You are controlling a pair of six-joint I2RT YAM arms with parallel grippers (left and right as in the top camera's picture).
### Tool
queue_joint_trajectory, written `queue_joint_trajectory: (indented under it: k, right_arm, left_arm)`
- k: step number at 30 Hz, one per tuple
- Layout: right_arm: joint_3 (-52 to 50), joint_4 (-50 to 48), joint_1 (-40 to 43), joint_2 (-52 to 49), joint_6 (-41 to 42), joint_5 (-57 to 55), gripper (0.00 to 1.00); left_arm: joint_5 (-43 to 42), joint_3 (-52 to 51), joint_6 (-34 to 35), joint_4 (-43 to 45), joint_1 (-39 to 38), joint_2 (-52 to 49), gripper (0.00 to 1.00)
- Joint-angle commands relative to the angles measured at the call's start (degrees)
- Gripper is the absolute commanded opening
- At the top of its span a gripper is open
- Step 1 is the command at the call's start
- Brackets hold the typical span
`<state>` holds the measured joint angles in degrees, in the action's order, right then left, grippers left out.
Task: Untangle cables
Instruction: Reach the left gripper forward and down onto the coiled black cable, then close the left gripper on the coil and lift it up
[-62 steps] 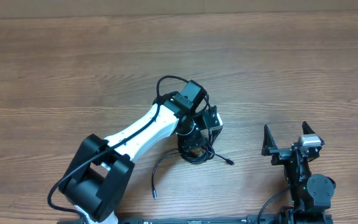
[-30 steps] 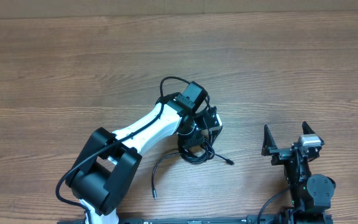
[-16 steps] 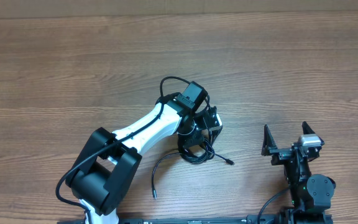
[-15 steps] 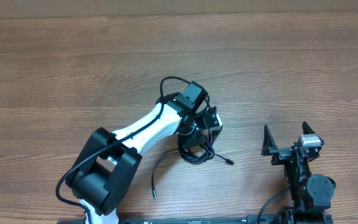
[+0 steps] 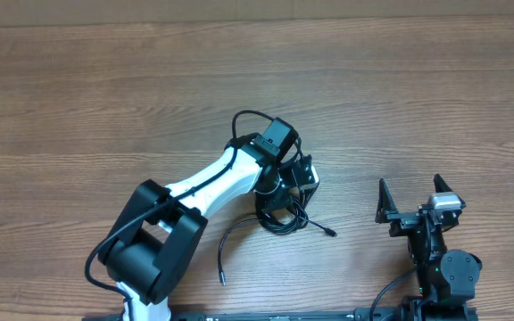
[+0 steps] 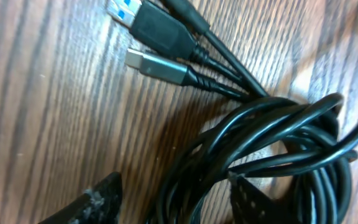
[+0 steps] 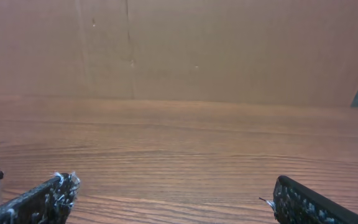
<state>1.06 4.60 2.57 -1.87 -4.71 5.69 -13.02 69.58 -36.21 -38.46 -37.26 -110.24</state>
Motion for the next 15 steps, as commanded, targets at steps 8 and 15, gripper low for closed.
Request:
queue_joint_trajectory:
  k: [8,15]
  right_arm:
    - [-0.61,-0.2,-0.26,0.52,0.2,-0.28,1.0]
    - [-0.61,-0.2,-0.26,0.52,0.2,-0.31,1.0]
  left_arm:
    - [-0.13,-0.11,-1.07,1.14,0.26,-1.86,0.04]
    - [-0.11,0.74,5.27,0.9,0.26,-1.53,0.04]
